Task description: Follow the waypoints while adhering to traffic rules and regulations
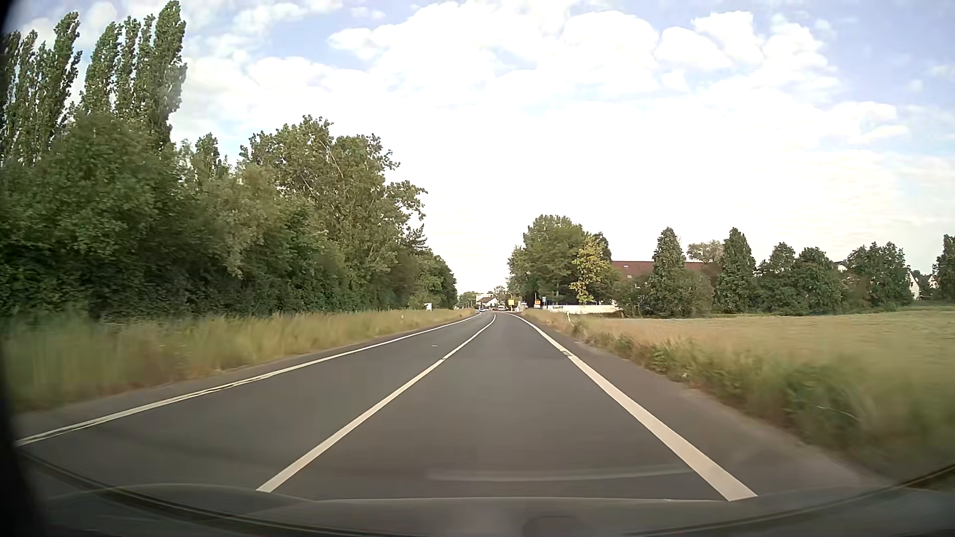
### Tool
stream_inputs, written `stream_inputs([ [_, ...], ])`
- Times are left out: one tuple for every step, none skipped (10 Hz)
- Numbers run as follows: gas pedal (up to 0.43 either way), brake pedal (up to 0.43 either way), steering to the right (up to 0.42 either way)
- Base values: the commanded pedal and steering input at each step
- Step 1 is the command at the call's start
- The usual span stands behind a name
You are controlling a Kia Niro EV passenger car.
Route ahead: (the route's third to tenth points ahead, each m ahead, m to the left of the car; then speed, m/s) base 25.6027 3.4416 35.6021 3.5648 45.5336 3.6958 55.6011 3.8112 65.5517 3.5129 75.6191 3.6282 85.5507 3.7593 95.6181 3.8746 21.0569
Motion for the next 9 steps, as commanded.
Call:
stream_inputs([
  [0.0, 0.03, 0.001],
  [0.0, 0.03, 0.001],
  [0.0, 0.03, 0.002],
  [0.0, 0.03, 0.002],
  [0.0, 0.037, 0.002],
  [0.0, 0.043, 0.002],
  [0.0, 0.049, 0.002],
  [0.0, 0.073, 0.002],
  [0.0, 0.091, 0.002],
])
